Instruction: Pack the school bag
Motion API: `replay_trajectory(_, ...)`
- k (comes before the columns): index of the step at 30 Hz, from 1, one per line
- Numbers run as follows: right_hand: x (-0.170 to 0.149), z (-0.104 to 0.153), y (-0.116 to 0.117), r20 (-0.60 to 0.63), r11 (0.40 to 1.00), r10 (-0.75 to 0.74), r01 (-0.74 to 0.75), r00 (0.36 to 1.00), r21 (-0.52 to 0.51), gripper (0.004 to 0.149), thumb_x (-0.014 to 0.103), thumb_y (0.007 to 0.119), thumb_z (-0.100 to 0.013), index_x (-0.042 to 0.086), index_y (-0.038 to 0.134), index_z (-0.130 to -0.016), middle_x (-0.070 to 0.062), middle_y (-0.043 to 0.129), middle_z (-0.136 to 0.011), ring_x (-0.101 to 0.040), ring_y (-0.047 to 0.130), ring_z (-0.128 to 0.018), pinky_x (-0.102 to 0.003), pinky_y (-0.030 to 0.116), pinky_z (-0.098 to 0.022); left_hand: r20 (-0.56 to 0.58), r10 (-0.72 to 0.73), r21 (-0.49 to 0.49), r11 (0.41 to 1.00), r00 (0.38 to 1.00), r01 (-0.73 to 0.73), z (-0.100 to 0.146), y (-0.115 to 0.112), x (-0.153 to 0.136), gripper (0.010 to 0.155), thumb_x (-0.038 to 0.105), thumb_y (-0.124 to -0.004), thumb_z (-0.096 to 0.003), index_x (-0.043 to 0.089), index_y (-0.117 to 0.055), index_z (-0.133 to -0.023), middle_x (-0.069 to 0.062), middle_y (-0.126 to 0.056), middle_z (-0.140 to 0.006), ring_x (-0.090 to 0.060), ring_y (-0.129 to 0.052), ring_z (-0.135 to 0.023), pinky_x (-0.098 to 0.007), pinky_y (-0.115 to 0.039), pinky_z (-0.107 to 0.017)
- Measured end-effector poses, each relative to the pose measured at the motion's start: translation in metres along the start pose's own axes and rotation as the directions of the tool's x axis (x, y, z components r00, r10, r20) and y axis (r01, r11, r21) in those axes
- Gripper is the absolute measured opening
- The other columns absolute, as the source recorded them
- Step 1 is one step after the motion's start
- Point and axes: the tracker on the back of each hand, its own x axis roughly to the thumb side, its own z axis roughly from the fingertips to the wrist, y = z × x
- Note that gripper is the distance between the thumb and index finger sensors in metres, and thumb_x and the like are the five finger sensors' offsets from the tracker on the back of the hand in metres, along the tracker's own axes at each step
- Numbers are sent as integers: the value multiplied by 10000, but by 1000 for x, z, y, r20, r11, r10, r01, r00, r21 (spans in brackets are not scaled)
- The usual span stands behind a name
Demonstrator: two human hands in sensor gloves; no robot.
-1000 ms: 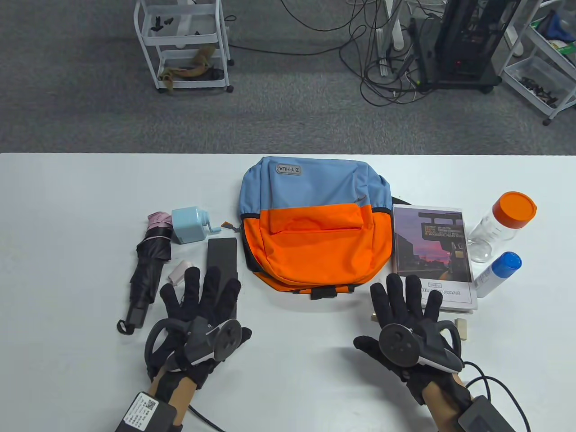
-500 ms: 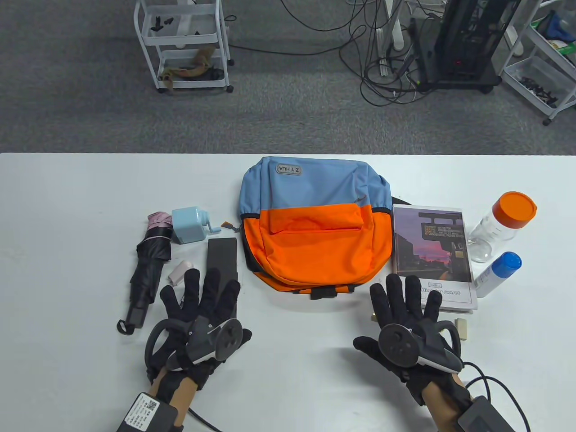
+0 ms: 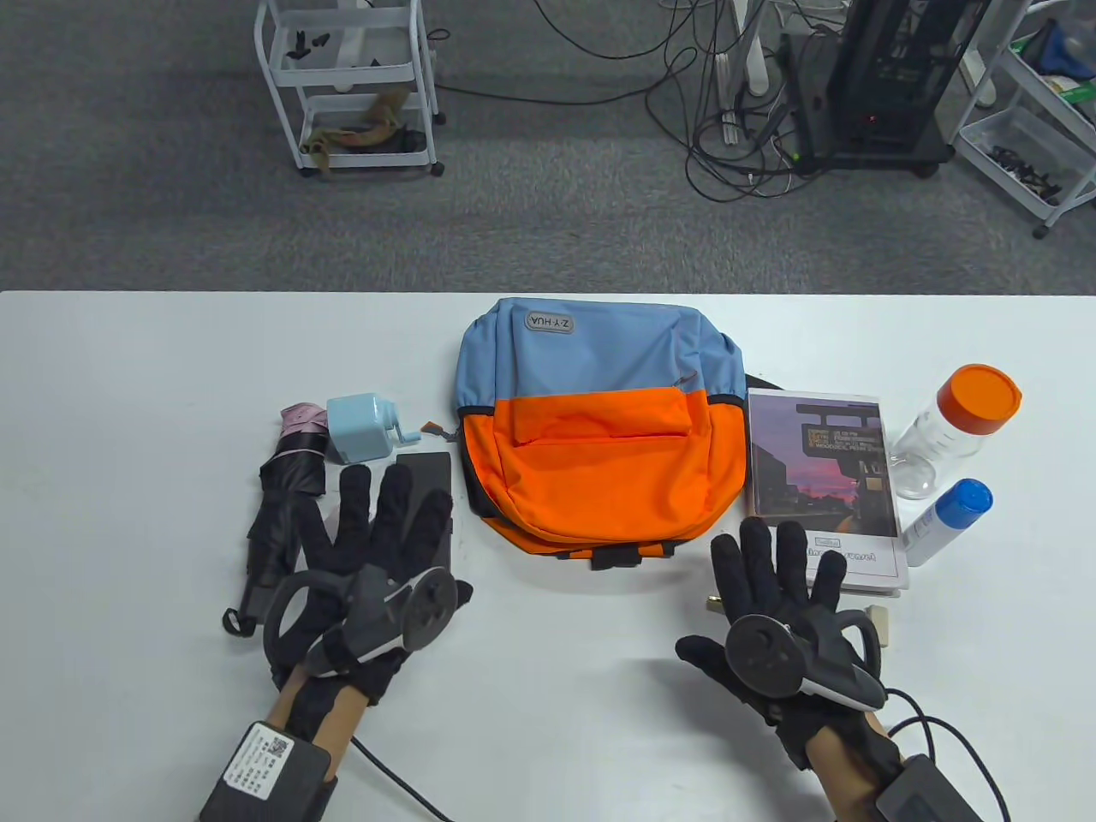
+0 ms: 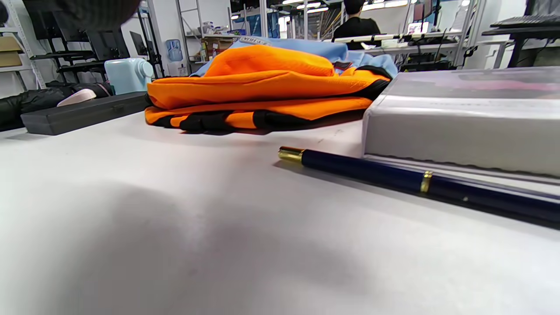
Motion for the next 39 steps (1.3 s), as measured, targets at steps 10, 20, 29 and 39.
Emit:
replay_trajectory(10,-2,2,-2,-2,1000,-13,13,1000,-11,1068,654,530,-519,-60,38,-1142,-464,35,-1145,-748,18,-940,-930,136,-521,-84,-41,-299,954,996,14,-67,-12,-1,845,690,-593,-578,200,-434,-1248,-278,-852,-1079,-495,-900,-861,-712,-726,-660)
replay_trajectory(20,-2,3,-1,-16,1000,-9,9,1000,16,1078,636,545,-527,-78,-8,-1116,-469,12,-1131,-756,30,-943,-930,148,-530,-267,-191,-538,843,945,19,-83,-68,39,929,754,-665,-570,159,-383,-1225,-282,-958,-1011,-424,-1047,-755,-649,-841,-592)
replay_trajectory(29,2,1,2,-3,1000,-8,8,1000,29,1080,627,554,-529,-83,-21,-1106,-472,0,-1122,-758,34,-942,-929,158,-537,-410,-149,-487,870,900,-78,-73,-78,43,967,773,-719,-573,203,-303,-1234,-316,-925,-991,-367,-1063,-678,-600,-879,-555)
replay_trajectory(39,1,1,1,-2,999,-25,25,1000,26,1083,622,560,-530,-88,-24,-1103,-473,-6,-1118,-759,32,-941,-929,161,-541,-366,71,-240,956,928,-168,-37,-26,19,988,725,-744,-579,150,-311,-1255,-346,-883,-1032,-414,-1058,-703,-621,-864,-566)
